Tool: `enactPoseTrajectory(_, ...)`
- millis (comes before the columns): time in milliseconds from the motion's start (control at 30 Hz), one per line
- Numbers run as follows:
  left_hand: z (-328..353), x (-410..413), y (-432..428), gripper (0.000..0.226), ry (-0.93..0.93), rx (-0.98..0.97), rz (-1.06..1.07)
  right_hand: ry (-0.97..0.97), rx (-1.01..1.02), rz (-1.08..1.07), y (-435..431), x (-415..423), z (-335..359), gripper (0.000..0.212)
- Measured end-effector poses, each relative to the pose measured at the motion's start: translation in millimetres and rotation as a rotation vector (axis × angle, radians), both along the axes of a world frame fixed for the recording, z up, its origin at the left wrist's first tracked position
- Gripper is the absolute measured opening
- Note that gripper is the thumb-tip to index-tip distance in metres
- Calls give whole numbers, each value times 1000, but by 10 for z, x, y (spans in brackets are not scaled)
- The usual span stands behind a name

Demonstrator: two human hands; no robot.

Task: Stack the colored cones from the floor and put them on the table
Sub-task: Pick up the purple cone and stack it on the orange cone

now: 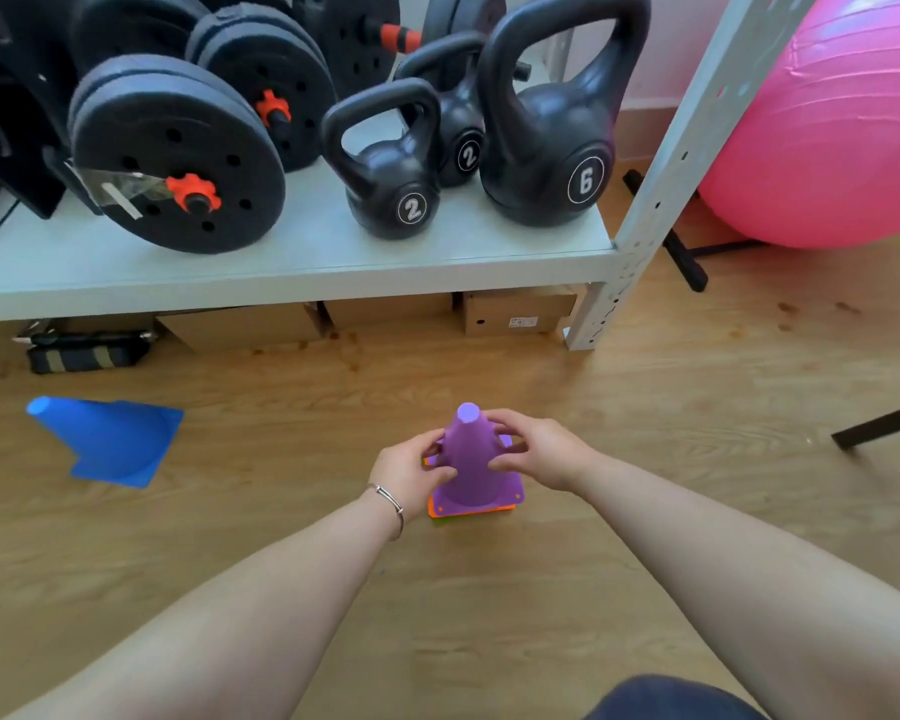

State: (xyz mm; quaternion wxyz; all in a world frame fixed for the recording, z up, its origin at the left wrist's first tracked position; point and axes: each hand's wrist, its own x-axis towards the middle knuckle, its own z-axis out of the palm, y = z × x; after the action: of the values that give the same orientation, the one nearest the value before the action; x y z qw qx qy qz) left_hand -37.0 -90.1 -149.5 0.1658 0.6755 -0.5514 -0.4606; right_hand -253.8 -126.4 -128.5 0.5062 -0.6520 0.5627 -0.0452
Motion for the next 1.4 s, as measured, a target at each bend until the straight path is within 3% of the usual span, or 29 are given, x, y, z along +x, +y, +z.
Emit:
enactPoseTrajectory(633, -272, 28, -51, 58, -60, 44, -26, -3, 19, -31, 13, -2, -325, 66)
enactPoseTrajectory(833, -269, 1, -46, 57, -177, 42, -134, 43, -6, -27, 9, -9, -355, 63)
enactPoseTrajectory(967, -178, -39, -67, 53, -356, 24, -239, 222, -110, 49, -34, -24, -227, 53)
enactPoseTrajectory(1100, 68, -84, -116, 47, -525, -13, -305, 359, -302, 87, -115, 7, 69, 59)
enactPoseTrajectory(1400, 979, 121, -304, 49, -914, -241, -176, 490, -813, 130, -352, 326, 759, 56)
